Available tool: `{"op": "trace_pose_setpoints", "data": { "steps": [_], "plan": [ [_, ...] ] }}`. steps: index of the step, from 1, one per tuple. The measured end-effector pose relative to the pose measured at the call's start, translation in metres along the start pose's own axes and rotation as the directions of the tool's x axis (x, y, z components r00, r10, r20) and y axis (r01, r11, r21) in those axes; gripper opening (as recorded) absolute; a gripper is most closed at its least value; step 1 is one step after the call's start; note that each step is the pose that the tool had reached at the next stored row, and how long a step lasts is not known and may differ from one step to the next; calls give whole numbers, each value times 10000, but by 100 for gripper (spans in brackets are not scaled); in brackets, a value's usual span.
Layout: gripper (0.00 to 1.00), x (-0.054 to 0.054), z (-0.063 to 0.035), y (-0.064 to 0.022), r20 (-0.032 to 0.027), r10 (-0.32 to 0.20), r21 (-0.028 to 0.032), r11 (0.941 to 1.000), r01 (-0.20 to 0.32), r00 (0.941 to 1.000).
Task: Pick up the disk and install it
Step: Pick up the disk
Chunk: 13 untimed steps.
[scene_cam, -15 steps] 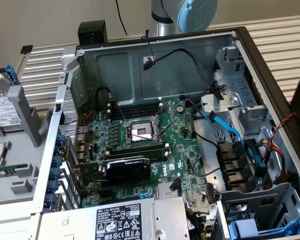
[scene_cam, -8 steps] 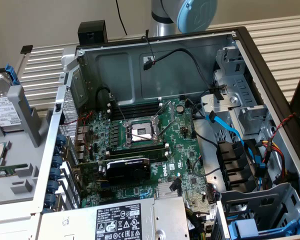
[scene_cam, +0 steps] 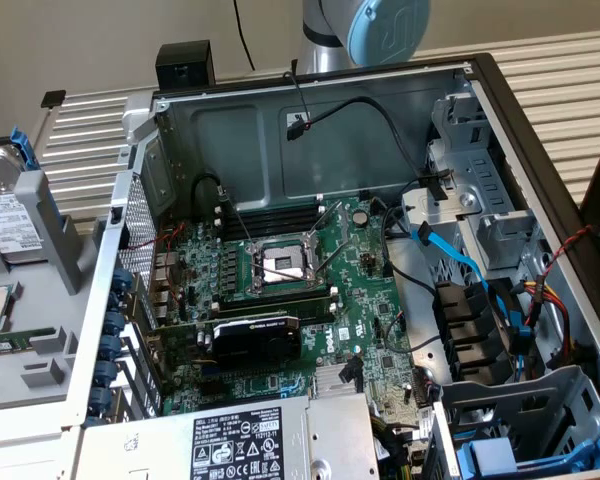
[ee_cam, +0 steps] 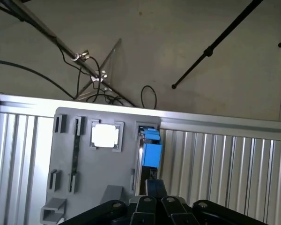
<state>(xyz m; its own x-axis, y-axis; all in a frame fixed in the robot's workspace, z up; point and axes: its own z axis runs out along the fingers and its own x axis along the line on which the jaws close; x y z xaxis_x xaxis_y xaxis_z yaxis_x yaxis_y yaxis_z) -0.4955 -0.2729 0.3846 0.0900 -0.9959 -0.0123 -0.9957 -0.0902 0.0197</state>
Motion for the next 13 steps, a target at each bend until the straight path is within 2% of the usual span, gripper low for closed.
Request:
{"op": "trace_pose_setpoints", "data": {
  "steps": [5,10,13],
  "plan": [
    [11,-21,9,99,-3,-134,-1,9999,134,9999],
    [11,-21,9,105,-3,-175,-7,9998,175,9998],
    [11,-23,10,105,18,-172,-127,9998,172,9999]
  ]
}}
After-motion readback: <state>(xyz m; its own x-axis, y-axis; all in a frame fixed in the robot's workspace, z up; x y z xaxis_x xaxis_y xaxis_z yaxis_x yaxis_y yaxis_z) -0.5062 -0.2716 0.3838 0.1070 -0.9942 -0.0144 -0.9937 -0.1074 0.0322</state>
